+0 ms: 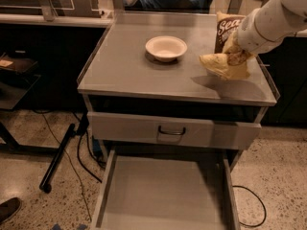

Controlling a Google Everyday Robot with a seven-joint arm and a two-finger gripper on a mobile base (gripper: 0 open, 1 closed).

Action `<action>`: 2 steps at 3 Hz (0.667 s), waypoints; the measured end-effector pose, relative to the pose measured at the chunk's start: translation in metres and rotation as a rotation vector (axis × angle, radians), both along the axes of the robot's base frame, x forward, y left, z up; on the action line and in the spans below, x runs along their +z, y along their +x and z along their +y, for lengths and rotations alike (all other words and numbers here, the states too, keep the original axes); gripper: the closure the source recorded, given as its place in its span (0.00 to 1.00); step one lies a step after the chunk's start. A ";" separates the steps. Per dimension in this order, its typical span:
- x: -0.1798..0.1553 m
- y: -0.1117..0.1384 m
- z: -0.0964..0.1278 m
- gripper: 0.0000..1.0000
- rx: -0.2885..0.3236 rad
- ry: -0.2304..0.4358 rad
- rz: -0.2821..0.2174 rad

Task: Pick brown chip bag from middle drawer and place on counter

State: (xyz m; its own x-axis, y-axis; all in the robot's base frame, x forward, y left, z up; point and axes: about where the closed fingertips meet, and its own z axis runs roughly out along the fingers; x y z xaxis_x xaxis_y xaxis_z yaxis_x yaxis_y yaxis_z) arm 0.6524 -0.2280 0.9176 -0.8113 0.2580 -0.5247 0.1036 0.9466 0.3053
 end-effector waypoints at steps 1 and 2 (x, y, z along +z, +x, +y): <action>-0.029 -0.002 0.013 1.00 0.036 0.041 0.047; -0.053 -0.008 0.024 1.00 0.064 0.086 0.095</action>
Offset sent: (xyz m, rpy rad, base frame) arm -0.0183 0.0353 -0.0858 0.1558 0.1615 0.1001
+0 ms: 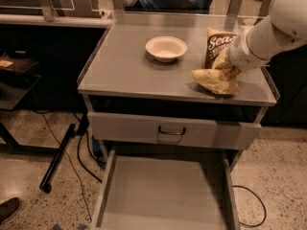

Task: Pick brown chip bag from middle drawer and place on counter

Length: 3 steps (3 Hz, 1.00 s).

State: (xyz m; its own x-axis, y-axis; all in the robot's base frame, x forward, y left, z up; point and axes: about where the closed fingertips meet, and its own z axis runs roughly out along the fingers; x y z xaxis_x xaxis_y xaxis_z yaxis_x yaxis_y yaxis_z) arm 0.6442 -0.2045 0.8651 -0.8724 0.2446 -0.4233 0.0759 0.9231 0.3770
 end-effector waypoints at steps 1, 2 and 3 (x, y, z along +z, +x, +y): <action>0.000 0.000 0.000 0.73 0.000 0.000 0.000; 0.000 0.000 0.000 0.51 0.000 0.000 0.000; 0.000 0.000 0.000 0.27 0.000 0.000 0.000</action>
Offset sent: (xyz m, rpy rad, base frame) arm 0.0000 0.0000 0.0000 0.0000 0.0000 0.0000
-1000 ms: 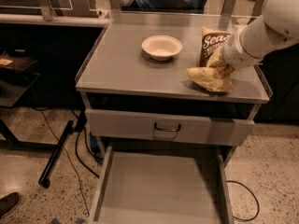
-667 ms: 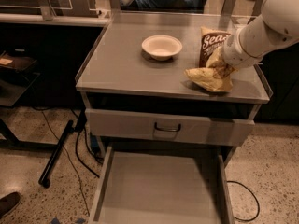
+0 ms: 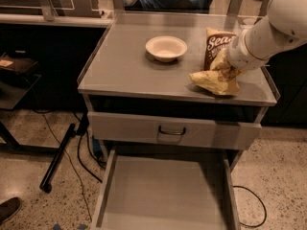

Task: Pick brown chip bag from middle drawer and place on counter

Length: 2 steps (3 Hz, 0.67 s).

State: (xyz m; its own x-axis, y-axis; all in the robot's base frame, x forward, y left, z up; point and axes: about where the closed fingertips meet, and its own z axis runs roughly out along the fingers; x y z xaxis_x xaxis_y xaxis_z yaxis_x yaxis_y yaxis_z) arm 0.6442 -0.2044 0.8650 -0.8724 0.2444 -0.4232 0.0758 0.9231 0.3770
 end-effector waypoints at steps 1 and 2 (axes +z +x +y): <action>0.000 0.000 0.000 0.04 0.000 0.000 0.000; 0.000 0.000 0.000 0.00 0.000 0.000 0.000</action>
Offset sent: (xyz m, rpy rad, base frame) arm 0.0000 0.0000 0.0000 0.0000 0.0000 0.0000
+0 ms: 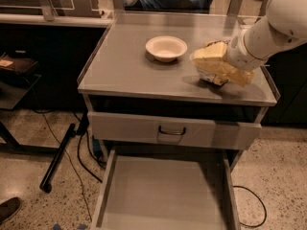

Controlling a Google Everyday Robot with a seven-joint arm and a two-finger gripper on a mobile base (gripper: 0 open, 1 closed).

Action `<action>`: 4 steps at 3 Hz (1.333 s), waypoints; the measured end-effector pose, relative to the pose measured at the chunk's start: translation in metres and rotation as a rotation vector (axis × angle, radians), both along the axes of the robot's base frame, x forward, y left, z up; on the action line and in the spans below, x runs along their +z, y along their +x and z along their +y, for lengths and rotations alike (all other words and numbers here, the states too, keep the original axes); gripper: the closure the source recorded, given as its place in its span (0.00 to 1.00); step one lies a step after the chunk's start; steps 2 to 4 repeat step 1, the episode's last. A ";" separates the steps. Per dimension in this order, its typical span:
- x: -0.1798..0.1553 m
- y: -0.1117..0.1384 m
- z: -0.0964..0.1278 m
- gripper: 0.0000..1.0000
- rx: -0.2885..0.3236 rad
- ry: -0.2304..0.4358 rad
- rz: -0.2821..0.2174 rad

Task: Pick brown chip bag from middle drawer and place on counter

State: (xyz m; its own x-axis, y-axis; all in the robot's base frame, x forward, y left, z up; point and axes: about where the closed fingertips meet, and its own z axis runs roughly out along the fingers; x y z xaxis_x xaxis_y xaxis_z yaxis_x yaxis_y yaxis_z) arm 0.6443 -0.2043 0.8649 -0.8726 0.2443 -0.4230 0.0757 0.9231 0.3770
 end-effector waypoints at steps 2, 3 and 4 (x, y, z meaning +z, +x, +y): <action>0.000 0.000 0.000 0.00 0.000 0.000 0.000; 0.000 0.000 0.000 0.00 0.000 0.000 0.000; 0.000 0.000 0.000 0.00 0.000 0.000 0.000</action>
Offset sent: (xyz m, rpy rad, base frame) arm 0.0000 0.0000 0.0000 0.0000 0.0000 0.0000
